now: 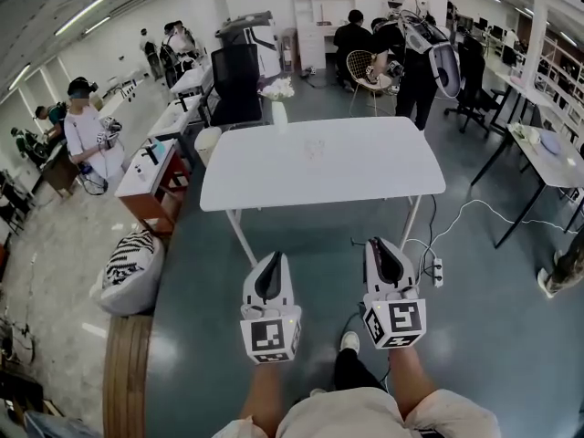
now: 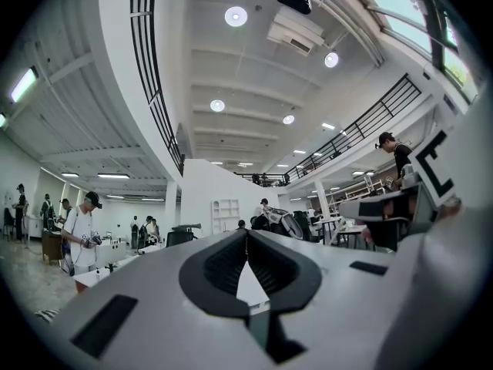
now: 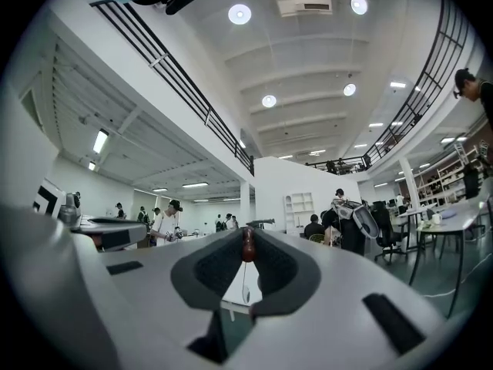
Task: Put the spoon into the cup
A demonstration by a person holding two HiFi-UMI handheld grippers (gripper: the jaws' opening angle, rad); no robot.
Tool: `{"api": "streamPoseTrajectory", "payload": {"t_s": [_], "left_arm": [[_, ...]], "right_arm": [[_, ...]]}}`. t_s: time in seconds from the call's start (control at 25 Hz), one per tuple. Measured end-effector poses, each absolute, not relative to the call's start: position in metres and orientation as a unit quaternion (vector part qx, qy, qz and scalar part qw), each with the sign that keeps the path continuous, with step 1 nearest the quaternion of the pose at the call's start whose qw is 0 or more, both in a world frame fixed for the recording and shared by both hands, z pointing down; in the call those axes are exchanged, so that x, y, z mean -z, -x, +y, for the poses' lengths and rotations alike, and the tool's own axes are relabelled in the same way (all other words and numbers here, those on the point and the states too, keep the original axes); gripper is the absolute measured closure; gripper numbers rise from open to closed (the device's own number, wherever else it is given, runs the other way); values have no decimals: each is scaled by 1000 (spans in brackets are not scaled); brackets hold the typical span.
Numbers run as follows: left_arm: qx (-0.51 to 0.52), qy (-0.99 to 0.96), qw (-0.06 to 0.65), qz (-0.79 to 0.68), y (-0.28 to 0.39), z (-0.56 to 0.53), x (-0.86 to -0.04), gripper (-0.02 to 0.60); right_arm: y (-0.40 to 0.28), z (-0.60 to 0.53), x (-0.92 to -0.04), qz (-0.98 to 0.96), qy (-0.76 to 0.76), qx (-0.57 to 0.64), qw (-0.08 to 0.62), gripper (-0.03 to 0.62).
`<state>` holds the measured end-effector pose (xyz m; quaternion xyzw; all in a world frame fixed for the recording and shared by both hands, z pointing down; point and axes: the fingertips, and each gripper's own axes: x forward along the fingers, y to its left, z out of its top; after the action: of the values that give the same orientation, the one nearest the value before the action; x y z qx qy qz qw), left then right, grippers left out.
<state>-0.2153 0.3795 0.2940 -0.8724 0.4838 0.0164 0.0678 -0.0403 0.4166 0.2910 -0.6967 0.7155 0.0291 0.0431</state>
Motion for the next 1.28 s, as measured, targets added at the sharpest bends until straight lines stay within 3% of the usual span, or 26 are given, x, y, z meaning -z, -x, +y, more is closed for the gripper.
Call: {"api": "streamPoseTrajectory", "payload": {"t_s": [1.28], "left_arm": [[9, 872, 73, 484, 30, 142, -295, 574]], "right_arm": [[-148, 180, -305, 713, 698, 5, 60, 569]]}}
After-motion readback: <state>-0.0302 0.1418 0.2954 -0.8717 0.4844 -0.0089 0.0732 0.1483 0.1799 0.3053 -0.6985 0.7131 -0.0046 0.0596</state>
